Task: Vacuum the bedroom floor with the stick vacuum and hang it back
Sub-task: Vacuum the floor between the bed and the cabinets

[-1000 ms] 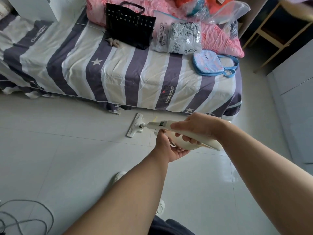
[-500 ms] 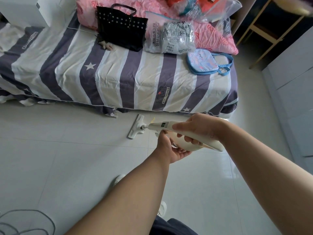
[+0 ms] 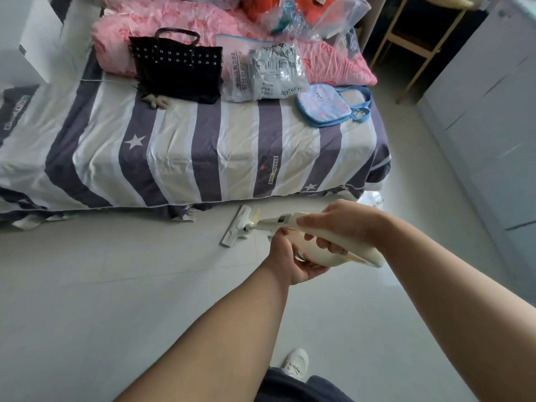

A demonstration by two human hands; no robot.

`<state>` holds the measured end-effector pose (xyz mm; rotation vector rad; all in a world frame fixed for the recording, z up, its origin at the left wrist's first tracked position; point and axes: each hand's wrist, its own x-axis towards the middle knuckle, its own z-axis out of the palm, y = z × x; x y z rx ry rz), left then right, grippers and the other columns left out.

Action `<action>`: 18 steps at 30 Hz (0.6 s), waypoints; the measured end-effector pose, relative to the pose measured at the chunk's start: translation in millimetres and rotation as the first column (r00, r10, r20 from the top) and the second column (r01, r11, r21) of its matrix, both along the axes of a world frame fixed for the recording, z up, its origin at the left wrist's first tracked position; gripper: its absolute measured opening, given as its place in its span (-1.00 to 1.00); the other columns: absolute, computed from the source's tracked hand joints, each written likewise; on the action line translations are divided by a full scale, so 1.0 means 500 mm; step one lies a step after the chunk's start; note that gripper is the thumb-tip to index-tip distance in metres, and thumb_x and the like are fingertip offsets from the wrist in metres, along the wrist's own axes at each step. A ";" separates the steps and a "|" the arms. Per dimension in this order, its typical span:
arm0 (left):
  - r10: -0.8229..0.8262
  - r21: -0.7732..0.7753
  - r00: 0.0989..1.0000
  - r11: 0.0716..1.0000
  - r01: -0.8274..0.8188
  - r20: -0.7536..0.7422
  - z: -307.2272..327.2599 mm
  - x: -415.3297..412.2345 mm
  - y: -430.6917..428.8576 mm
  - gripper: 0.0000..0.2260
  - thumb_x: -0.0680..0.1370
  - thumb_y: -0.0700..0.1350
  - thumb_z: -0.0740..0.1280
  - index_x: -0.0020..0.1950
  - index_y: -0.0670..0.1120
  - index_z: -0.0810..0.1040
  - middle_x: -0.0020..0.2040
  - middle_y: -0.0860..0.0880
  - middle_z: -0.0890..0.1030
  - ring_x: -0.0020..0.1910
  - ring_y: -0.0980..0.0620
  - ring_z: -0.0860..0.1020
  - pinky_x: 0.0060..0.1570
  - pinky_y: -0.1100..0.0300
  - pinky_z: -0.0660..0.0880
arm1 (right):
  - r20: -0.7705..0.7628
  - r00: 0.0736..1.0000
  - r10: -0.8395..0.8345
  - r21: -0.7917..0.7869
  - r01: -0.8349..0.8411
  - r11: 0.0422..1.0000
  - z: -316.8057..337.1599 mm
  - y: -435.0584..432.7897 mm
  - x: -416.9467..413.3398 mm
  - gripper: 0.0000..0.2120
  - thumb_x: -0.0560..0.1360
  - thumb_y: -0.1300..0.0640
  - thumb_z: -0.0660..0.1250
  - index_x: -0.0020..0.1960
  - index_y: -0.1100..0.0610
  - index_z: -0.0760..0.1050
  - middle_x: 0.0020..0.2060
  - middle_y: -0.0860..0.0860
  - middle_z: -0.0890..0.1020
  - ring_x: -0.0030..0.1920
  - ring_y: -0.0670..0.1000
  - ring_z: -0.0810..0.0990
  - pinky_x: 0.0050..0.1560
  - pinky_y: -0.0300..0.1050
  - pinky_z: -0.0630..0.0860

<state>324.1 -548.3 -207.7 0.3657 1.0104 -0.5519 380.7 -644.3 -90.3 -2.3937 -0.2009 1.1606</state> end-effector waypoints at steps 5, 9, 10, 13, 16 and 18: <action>-0.100 -0.013 0.995 0.995 0.100 0.017 0.011 -0.010 0.062 -0.59 0.52 0.17 0.25 0.10 -0.17 0.49 0.01 -0.23 0.54 0.03 -0.28 0.59 0.07 -0.23 0.56 | -0.028 0.992 -0.124 0.018 0.125 0.992 0.007 0.052 -0.025 -0.50 0.46 -0.30 0.32 -0.12 0.15 0.68 -0.42 -0.04 0.63 -0.46 -0.01 0.52 -0.24 -0.11 0.54; -0.188 -0.026 0.981 0.982 0.189 0.043 0.015 -0.026 0.122 -0.60 0.49 0.17 0.29 0.07 -0.15 0.51 0.08 -0.22 0.54 0.05 -0.27 0.60 0.03 -0.26 0.56 | -0.033 0.971 -0.238 0.020 0.239 0.971 0.011 0.105 -0.060 -0.51 0.45 -0.29 0.33 -0.13 0.15 0.68 -0.42 -0.04 0.63 -0.45 -0.01 0.52 -0.23 -0.10 0.53; -0.211 -0.026 0.976 0.977 0.212 0.053 0.014 -0.030 0.136 -0.61 0.48 0.16 0.30 0.06 -0.15 0.51 0.08 -0.22 0.54 0.05 -0.27 0.60 0.05 -0.27 0.55 | -0.032 0.964 -0.263 0.019 0.264 0.964 0.012 0.117 -0.070 -0.51 0.44 -0.30 0.33 -0.13 0.14 0.69 -0.42 -0.04 0.63 -0.45 -0.01 0.52 -0.22 -0.09 0.53; -0.278 -0.021 0.957 0.960 0.281 0.077 0.024 -0.046 0.183 -0.63 0.48 0.14 0.30 0.05 -0.15 0.52 0.04 -0.21 0.55 0.01 -0.25 0.60 0.08 -0.26 0.54 | -0.028 0.937 -0.349 0.022 0.349 0.937 0.010 0.155 -0.100 -0.49 0.42 -0.32 0.33 -0.14 0.14 0.69 -0.41 -0.03 0.63 -0.44 -0.01 0.52 -0.21 -0.08 0.53; -0.337 -0.005 0.937 0.941 0.339 0.088 0.030 -0.063 0.218 -0.66 0.50 0.12 0.29 0.04 -0.14 0.53 0.04 -0.21 0.55 0.01 -0.25 0.60 0.06 -0.26 0.55 | -0.020 0.915 -0.403 0.011 0.404 0.915 0.009 0.186 -0.130 -0.49 0.43 -0.32 0.32 -0.13 0.13 0.69 -0.41 -0.04 0.63 -0.44 -0.02 0.52 -0.22 -0.09 0.53; -0.370 0.011 0.925 0.929 0.370 0.089 0.035 -0.074 0.235 -0.66 0.49 0.11 0.30 0.05 -0.14 0.53 0.05 -0.22 0.55 0.02 -0.25 0.60 0.03 -0.27 0.56 | -0.029 0.898 -0.439 0.020 0.440 0.898 0.009 0.202 -0.151 -0.49 0.43 -0.31 0.32 -0.12 0.14 0.69 -0.41 -0.04 0.63 -0.43 -0.03 0.52 -0.22 -0.09 0.52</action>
